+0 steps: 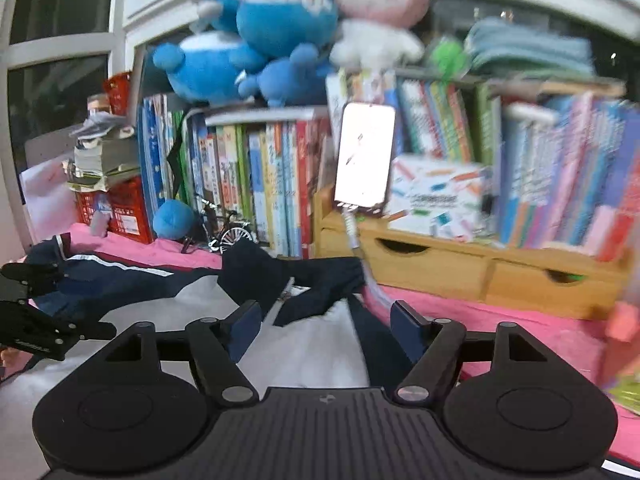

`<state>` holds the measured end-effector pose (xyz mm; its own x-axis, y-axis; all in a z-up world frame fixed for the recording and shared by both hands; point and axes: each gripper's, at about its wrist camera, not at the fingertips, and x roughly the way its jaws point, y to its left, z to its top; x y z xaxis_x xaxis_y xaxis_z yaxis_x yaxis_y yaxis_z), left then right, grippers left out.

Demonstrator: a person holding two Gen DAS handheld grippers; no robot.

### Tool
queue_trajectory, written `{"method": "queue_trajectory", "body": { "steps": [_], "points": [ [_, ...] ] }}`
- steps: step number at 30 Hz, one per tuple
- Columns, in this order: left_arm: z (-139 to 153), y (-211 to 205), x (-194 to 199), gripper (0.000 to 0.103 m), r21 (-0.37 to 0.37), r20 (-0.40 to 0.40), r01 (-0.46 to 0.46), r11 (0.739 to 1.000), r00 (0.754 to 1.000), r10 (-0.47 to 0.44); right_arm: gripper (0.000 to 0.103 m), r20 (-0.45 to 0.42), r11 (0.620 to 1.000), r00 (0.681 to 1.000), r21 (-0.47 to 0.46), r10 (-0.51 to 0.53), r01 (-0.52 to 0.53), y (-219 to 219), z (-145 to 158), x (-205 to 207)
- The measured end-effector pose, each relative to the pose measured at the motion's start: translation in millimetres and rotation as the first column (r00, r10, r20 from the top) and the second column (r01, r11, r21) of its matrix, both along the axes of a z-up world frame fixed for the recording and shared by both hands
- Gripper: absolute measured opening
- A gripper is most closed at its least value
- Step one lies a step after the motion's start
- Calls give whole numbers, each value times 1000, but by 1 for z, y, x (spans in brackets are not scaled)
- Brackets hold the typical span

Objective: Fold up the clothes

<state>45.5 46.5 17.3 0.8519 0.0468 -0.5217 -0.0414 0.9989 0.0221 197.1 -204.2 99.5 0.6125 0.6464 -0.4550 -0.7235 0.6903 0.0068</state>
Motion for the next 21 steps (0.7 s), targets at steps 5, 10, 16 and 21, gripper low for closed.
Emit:
{"method": "queue_trajectory", "body": {
  "steps": [5,10,16,21],
  "points": [
    [15,-28,-39,75,2,21,0,1000,1000,0,73,61,999,997,17,-52,52,-44,28,-51],
    [27,-57,-94,78,-4,53,-7,1000,999,8,81,154,998,986,18,-68,66,-88,56,-128],
    [27,-79,-153,80,-12,68,-23,1000,997,24,93,296,996,955,-79,-24,50,-140,71,-231],
    [8,-85,-178,81,-22,65,-72,997,995,73,93,254,997,967,-82,17,4,-136,20,-286]
  ]
}}
